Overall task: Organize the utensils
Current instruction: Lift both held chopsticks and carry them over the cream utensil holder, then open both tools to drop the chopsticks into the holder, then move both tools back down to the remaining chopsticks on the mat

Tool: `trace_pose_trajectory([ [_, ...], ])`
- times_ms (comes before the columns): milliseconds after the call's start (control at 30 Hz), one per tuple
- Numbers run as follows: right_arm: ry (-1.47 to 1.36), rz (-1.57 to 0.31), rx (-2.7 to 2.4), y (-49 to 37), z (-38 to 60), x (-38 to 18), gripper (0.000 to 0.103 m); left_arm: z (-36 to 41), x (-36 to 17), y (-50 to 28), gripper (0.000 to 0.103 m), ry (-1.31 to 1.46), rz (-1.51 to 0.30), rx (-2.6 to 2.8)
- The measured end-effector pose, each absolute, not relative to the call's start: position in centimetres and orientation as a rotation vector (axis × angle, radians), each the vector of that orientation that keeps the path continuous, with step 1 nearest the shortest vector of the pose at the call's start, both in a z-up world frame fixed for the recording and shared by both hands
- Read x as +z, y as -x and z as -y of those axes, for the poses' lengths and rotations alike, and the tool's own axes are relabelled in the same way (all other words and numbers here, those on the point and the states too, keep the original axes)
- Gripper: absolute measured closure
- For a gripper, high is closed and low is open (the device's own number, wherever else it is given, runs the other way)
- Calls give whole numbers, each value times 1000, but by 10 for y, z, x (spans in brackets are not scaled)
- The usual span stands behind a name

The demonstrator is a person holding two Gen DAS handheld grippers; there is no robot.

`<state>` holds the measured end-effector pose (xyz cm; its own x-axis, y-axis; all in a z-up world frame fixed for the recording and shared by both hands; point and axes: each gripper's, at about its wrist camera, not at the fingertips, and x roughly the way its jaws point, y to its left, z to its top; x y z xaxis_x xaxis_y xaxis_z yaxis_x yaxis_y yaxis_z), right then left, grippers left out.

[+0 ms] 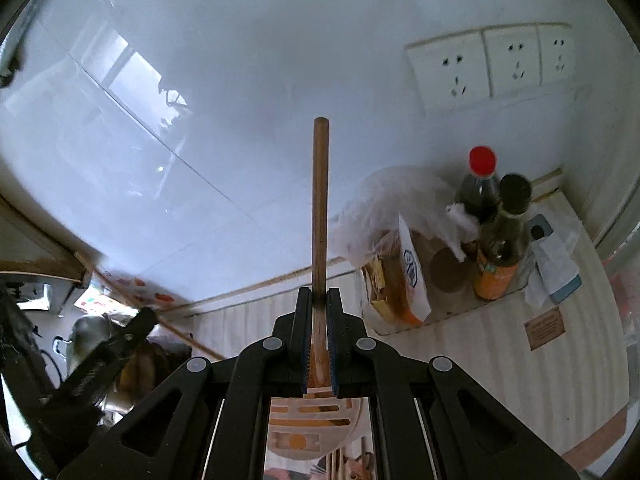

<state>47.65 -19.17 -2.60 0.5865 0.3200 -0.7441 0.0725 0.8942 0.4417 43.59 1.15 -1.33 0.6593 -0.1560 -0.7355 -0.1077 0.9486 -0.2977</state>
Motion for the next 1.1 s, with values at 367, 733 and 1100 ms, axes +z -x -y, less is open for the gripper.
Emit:
trace_pose_trajectory([
  [367,-400,-1059,199,-492,174,-61,95,2,-42,-443,97,297,-972,-92],
  [733,-391,-1036,179,-464,191,-39,49,-25,0,-392,28,167,-855,19],
  [1100,-360,-913,55,-387,225,-40,19,-48,-37,-332,0,89,-883,84],
])
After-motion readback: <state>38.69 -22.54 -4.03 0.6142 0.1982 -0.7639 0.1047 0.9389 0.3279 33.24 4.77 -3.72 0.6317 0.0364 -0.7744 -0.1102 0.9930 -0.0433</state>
